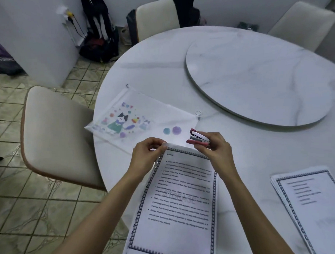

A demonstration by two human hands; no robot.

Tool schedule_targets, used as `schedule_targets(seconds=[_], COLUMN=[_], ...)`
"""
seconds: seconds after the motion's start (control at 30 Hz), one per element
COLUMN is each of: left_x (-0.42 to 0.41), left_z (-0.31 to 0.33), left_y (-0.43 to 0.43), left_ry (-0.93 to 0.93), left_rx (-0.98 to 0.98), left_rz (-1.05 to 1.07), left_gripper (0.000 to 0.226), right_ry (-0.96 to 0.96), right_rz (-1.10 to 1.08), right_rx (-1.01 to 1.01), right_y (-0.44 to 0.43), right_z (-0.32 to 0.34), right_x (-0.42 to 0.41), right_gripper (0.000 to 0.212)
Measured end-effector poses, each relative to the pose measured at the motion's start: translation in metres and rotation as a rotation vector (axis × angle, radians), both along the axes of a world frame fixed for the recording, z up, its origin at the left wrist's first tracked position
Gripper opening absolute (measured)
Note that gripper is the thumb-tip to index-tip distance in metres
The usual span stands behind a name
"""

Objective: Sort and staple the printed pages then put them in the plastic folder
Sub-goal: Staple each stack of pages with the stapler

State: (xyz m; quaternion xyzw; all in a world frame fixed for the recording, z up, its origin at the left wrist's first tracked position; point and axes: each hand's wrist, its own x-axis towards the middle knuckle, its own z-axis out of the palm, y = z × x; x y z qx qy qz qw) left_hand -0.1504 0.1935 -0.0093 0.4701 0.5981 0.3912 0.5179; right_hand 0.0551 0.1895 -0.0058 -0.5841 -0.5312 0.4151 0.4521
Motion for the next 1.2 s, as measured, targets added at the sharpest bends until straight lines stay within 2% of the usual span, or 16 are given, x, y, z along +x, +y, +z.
schedule_targets(seconds=[0.27, 0.63, 1.2], left_x=[0.043, 0.085, 0.084], left_z=[0.004, 0.01, 0.017], left_y=[-0.018, -0.03, -0.036], left_ry=[0.009, 0.054, 0.016], left_rx=[0.007, 0.107, 0.105], left_rz=[-0.044, -0.156, -0.203], left_gripper=[0.003, 0.01, 0.004], right_ry=[0.02, -0.338, -0.52], right_rz=[-0.022, 0.182, 0.204], right_rx=[-0.075, -0.09, -0.084], right_y=[-0.025, -0.041, -0.035], right_z=[0.008, 0.034, 0.047], right_x=[0.047, 0.083, 0.074], right_gripper=[0.035, 0.034, 0.03])
